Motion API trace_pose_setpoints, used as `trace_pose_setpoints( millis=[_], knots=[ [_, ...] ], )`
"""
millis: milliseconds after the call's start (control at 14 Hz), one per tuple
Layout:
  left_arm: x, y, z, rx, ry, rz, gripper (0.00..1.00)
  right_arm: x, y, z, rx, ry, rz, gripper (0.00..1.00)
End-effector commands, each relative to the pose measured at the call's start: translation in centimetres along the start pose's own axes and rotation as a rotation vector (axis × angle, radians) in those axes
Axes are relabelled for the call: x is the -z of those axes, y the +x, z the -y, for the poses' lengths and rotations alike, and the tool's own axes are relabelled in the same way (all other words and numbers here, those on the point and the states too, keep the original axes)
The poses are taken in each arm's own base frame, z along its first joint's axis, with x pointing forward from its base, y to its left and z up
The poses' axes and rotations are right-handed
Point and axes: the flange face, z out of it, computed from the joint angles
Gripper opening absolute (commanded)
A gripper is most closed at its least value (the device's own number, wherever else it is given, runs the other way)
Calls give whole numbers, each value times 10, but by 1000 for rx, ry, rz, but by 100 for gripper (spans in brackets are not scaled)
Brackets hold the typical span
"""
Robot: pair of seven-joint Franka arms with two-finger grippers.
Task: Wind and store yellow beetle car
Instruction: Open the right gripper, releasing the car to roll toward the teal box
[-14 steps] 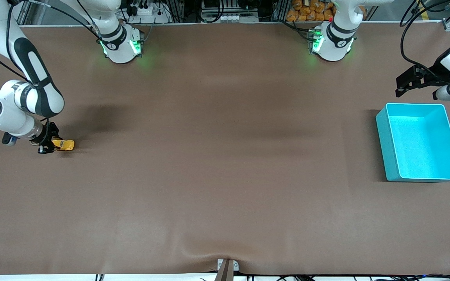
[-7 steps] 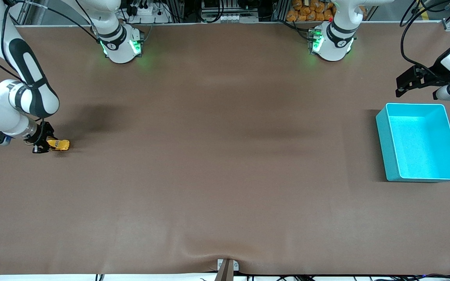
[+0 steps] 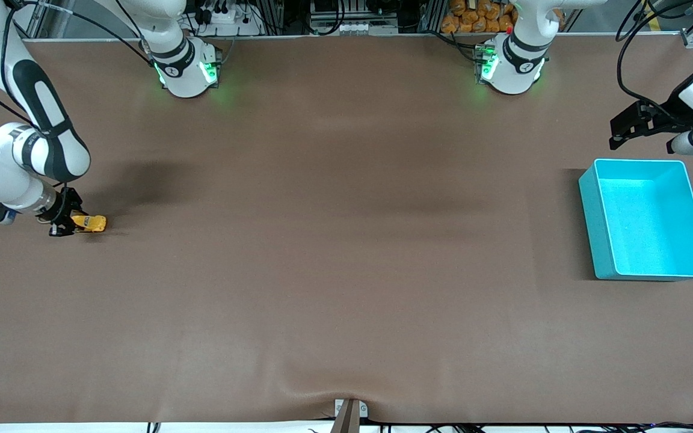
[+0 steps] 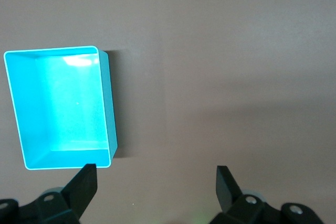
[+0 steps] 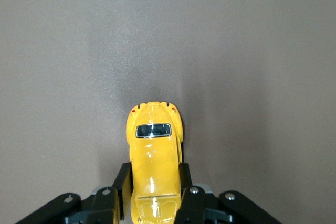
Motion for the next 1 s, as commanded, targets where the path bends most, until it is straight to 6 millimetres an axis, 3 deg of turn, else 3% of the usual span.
trace_pose_setpoints(
  millis=[0,71,143,357,500,714,929],
  knots=[
    [6,-2,2,-15,-22,-16,100,-6,3,14,23,-5,-10,59],
    [5,-2,2,-15,-22,-14,100,12,6,22,21,-20,-9,64],
    [5,-2,2,-15,-22,-16,100,35,12,32,12,-58,-4,100],
    [6,-2,2,-15,-22,-17,100,89,19,63,1,-124,16,100],
    [6,-2,2,-15,-22,-17,100,114,17,75,-19,-127,55,100],
    [6,-2,2,-15,-22,-17,100,145,19,74,-20,-106,58,100],
    [5,-2,3,-14,-22,-16,100,159,20,68,48,-140,74,100]
  ],
)
